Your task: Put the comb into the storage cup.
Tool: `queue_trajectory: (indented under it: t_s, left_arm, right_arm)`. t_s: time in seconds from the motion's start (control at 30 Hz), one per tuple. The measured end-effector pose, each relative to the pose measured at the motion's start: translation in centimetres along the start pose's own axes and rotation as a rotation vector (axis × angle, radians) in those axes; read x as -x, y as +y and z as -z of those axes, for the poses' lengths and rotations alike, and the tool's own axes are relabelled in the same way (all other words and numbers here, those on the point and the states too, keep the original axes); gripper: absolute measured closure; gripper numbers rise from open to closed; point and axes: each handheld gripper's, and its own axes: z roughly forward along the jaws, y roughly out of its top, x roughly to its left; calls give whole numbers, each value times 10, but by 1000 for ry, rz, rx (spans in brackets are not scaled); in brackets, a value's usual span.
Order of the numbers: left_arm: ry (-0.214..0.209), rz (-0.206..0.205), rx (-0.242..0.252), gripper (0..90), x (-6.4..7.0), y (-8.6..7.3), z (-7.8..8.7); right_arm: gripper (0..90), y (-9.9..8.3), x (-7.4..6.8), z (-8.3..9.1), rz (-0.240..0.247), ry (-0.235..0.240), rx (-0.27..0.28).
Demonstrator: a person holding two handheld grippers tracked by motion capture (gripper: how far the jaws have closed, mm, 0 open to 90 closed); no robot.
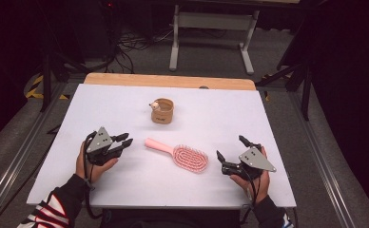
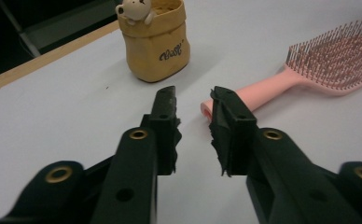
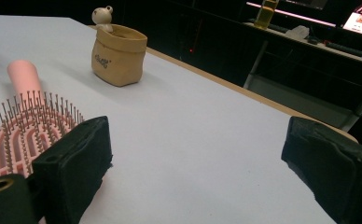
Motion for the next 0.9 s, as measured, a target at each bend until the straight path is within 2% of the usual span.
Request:
queue_trajectory:
  t_s: [0.1, 0.17, 0.23, 0.27, 0.33, 0.43, 0.47, 0.5, 0.57, 0.67, 0.7, 0.8, 0.9]
  left_arm:
    - [-32, 6, -17, 853, -2, 11, -17]
    - [-41, 4, -19, 895, -1, 13, -21]
    - [-57, -8, -43, 898, 1, 22, -37]
    - [-57, -8, -43, 898, 1, 22, -37]
    - [-75, -22, -78, 900, 5, 30, -56]
    - [-86, -33, -116, 900, 10, 35, -72]
    - [-86, -33, -116, 900, 10, 35, -72]
    - [-93, -37, -143, 900, 13, 37, -83]
    - [-92, -42, -164, 900, 15, 37, -92]
    - [-88, -40, -190, 900, 16, 36, -100]
    - [-85, -43, -219, 900, 15, 34, -107]
    - [-82, -45, -237, 900, 15, 32, -110]
    - [-85, -51, -285, 900, 14, 29, -116]
  right_arm:
    - [82, 0, 0, 0, 1, 0, -3]
    - [83, -1, 0, 0, 0, -1, -4]
    - [83, -1, 1, -1, -4, 2, -9]
    - [83, -2, 1, -1, -5, 2, -10]
    - [83, -2, 2, 0, -6, 1, -9]
    - [83, -2, 2, 0, -6, 2, -11]
    - [83, -2, 2, 0, -6, 2, -11]
    - [84, -2, 2, -1, -5, 1, -13]
    - [84, -3, 2, -1, -4, 3, -14]
    - [85, -3, 2, -1, -4, 6, -18]
    - [85, -3, 2, -1, -4, 8, -19]
    - [86, -3, 2, -1, -2, 9, -21]
    - [86, -4, 2, -2, 1, 11, -26]
